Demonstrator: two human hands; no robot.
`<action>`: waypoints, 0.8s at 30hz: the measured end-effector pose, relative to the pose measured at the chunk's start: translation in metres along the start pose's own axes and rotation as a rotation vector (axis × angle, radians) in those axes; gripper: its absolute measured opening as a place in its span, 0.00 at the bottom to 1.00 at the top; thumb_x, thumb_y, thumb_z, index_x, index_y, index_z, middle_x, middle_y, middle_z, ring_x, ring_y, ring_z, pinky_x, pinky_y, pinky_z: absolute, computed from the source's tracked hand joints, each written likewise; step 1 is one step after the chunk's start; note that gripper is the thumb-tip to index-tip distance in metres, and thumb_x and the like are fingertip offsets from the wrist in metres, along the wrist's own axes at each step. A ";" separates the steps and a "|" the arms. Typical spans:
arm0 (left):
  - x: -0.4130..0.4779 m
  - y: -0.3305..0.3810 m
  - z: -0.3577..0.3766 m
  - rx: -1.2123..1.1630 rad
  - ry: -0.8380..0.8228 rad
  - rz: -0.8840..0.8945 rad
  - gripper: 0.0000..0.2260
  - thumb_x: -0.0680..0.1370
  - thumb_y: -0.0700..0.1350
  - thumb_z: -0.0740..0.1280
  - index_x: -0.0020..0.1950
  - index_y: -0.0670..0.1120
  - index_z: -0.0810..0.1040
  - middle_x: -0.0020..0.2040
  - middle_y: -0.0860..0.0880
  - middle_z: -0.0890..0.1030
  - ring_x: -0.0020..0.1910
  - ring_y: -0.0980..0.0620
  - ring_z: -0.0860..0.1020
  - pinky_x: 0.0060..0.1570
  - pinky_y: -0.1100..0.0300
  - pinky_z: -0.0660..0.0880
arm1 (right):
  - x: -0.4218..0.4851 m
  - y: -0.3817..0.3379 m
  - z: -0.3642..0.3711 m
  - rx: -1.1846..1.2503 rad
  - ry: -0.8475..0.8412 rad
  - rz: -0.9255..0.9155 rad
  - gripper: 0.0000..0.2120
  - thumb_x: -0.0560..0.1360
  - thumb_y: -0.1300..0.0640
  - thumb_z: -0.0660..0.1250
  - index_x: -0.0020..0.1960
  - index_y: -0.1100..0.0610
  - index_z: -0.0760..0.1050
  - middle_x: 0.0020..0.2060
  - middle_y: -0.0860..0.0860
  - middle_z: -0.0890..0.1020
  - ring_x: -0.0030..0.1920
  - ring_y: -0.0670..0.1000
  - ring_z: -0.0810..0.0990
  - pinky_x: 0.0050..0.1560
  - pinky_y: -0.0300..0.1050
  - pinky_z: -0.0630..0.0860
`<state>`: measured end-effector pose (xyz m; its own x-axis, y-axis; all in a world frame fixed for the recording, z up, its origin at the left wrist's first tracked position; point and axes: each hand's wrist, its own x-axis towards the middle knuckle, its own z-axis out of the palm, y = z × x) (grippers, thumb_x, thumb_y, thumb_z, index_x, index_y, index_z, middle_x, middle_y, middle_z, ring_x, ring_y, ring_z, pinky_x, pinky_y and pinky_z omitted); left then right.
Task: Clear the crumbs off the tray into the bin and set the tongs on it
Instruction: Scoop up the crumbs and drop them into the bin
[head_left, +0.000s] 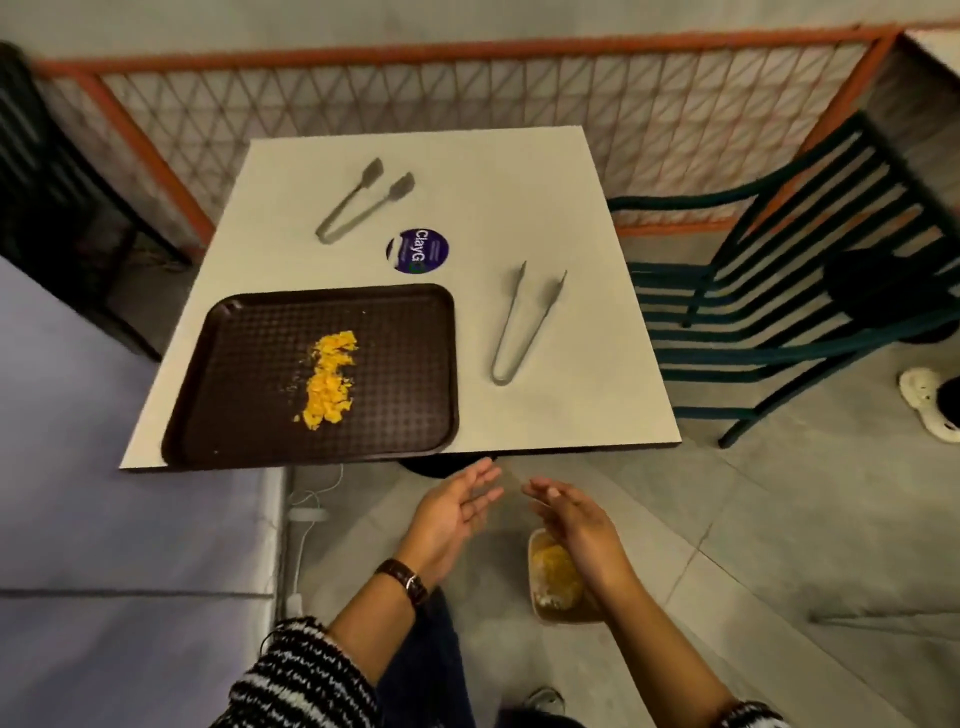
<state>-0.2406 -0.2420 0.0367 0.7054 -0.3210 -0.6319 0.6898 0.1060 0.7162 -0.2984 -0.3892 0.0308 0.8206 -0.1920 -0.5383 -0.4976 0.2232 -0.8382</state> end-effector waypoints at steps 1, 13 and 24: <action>0.002 0.008 -0.015 -0.013 0.023 0.013 0.18 0.81 0.46 0.52 0.69 0.45 0.68 0.67 0.47 0.74 0.56 0.54 0.76 0.59 0.61 0.69 | 0.008 -0.004 0.015 -0.024 -0.029 0.003 0.10 0.79 0.56 0.58 0.55 0.53 0.77 0.56 0.52 0.81 0.58 0.49 0.78 0.63 0.45 0.71; 0.049 0.115 -0.187 -0.091 0.190 0.063 0.16 0.81 0.45 0.52 0.65 0.46 0.72 0.66 0.46 0.75 0.60 0.51 0.76 0.67 0.56 0.65 | 0.113 -0.039 0.192 -0.213 -0.128 0.000 0.12 0.79 0.61 0.58 0.59 0.61 0.76 0.55 0.56 0.80 0.52 0.49 0.80 0.47 0.28 0.75; 0.082 0.142 -0.258 -0.218 0.295 0.075 0.16 0.80 0.44 0.56 0.66 0.42 0.71 0.63 0.46 0.77 0.53 0.55 0.78 0.51 0.64 0.72 | 0.183 -0.047 0.257 -0.572 -0.114 -0.228 0.14 0.78 0.61 0.61 0.63 0.59 0.75 0.67 0.53 0.72 0.68 0.49 0.68 0.67 0.37 0.61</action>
<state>-0.0430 -0.0108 0.0103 0.7499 -0.0230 -0.6612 0.6306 0.3271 0.7038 -0.0529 -0.1887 -0.0059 0.9331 -0.0638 -0.3539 -0.3519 -0.3641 -0.8623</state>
